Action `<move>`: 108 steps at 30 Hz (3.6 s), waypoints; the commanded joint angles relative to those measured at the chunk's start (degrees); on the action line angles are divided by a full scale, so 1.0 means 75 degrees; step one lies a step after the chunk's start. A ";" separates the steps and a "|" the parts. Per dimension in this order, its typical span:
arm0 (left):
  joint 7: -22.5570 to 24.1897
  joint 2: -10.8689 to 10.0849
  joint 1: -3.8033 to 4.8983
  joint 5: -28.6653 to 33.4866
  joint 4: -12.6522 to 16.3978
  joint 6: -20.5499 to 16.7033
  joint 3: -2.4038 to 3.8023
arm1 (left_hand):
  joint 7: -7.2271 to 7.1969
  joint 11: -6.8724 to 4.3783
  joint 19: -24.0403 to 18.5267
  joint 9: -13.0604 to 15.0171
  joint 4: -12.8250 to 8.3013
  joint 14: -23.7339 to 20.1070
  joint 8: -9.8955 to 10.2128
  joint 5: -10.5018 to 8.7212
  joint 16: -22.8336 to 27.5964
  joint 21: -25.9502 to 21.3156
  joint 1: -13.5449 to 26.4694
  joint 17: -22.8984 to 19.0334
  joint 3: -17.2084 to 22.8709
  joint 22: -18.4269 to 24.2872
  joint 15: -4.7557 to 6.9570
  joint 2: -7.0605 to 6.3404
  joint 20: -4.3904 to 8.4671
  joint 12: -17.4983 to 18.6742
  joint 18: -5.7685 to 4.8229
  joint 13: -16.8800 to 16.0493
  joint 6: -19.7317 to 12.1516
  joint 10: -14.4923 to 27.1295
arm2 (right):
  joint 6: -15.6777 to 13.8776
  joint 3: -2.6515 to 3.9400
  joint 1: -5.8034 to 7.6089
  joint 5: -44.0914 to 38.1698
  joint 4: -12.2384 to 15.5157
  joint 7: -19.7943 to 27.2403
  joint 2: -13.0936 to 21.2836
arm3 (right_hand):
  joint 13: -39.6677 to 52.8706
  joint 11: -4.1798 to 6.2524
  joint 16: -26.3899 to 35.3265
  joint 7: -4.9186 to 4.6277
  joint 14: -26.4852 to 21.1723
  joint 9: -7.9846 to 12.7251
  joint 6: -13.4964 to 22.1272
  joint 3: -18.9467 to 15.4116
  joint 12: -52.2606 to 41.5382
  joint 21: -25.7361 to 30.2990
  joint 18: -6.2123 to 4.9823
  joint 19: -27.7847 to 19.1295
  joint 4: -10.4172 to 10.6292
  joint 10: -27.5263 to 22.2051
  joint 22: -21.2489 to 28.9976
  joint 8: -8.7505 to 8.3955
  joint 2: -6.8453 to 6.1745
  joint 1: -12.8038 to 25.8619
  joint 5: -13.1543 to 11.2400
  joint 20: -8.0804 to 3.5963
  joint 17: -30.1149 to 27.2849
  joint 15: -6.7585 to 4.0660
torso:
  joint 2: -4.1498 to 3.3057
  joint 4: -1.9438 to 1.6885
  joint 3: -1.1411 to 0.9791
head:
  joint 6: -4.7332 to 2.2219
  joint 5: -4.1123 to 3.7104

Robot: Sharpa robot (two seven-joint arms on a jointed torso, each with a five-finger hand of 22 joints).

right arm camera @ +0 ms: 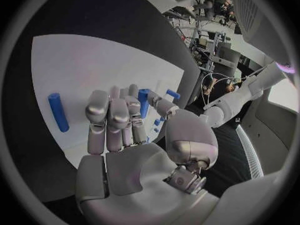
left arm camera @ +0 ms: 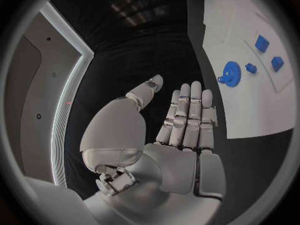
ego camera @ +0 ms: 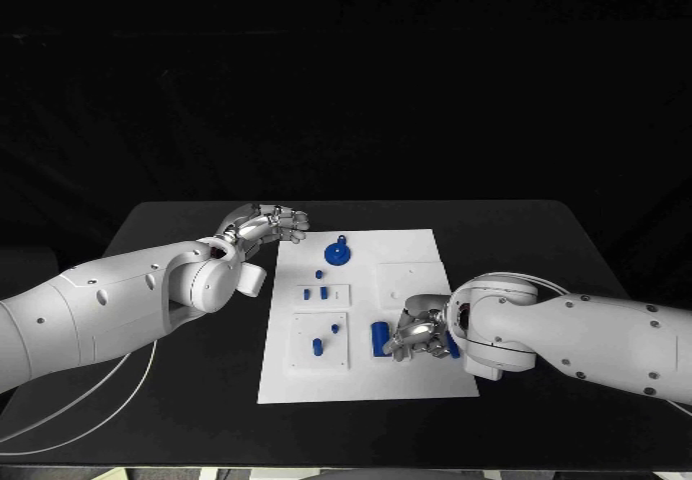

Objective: Assemble the parts on the task board

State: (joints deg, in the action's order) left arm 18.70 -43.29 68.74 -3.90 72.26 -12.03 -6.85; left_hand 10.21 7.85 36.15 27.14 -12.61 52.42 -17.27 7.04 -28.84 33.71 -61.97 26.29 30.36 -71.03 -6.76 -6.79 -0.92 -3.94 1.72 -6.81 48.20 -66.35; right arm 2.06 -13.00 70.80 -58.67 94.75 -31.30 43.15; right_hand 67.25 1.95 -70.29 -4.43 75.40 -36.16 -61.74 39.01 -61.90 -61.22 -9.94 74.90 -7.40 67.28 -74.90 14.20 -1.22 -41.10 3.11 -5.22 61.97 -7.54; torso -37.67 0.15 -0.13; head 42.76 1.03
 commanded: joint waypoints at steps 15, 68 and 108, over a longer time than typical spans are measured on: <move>0.0038 0.0003 0.0010 -0.0036 -0.0013 0.0108 0.0006 | -0.0021 -0.0004 -0.0026 -0.0012 0.0035 0.0038 -0.0043 -0.0052 0.0037 -0.0030 0.0082 0.0021 0.0000 -0.0016 -0.0001 0.0015 -0.0013 -0.0037 0.0109 0.0014 -0.0028 -0.0056 | -0.0330 0.0251 0.0080 0.0070 0.0332 0.0243 0.0842 | 0.0082 -0.0093 0.0042 -0.0098 0.0035 0.0012 0.0328 -0.0094 -0.0009 0.0006 -0.0675 0.0040 -0.0390 0.0060 -0.0037 -0.0165 -0.1353 0.0001 -0.0041 -0.0017 -0.0003 0.0030 | 0.0006 0.0009 -0.0002 | -0.0048 -0.0021; 0.0026 -0.0004 0.0010 -0.0038 0.0006 0.0122 0.0005 | -0.0010 -0.0003 -0.0032 -0.0028 0.0050 0.0040 -0.0030 -0.0064 0.0082 -0.0050 0.0098 0.0071 -0.0009 -0.0042 -0.0004 -0.0005 -0.0016 -0.0031 0.0105 0.0030 -0.0062 -0.0056 | -0.0183 0.0047 -0.0252 -0.1814 0.0124 -0.0333 0.1454 | 0.0979 0.0000 0.0034 0.0004 0.0085 -0.0583 0.0179 -0.0468 -0.1168 -0.0001 -0.0674 0.0082 -0.0405 0.0965 -0.0045 0.0203 -0.0988 -0.0719 -0.0042 -0.0032 -0.0047 -0.0041 | -0.0001 0.0017 0.0000 | -0.0104 -0.0254; -0.0002 -0.0032 0.0010 -0.0037 0.0005 0.0152 0.0005 | -0.0007 -0.0002 -0.0034 -0.0032 0.0065 0.0044 -0.0032 -0.0067 0.0104 -0.0061 0.0104 0.0099 -0.0006 -0.0055 -0.0005 0.0001 -0.0017 -0.0031 0.0105 0.0038 -0.0066 -0.0058 | -0.1078 0.0049 -0.0529 -0.1402 -0.0169 -0.0203 0.0911 | 0.0921 -0.0158 0.0051 -0.0156 0.0098 -0.0292 0.0377 0.0862 -0.1016 -0.0002 -0.0674 0.0104 -0.0939 0.0874 -0.0058 -0.0224 -0.0713 -0.1260 0.0155 0.0079 -0.0143 0.0103 | 0.0003 0.0017 0.0000 | -0.0006 -0.0162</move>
State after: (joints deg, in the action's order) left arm 18.34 -43.63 68.75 -4.02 72.18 -11.68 -6.86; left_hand 10.21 7.87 36.15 26.95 -12.46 52.42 -17.27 6.83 -28.39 33.49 -61.97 26.97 30.21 -71.36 -6.76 -6.79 -0.92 -3.94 1.72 -6.58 48.20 -66.34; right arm -3.84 -12.11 67.60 -74.60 93.59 -33.59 50.23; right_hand 74.18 0.91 -69.88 -3.46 76.27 -53.87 -60.46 45.12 -69.60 -61.23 -10.11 75.63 -14.46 73.81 -74.91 15.10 -7.46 -50.01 4.48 -4.88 60.97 -7.17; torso -37.66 0.26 -0.10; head 42.68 -0.22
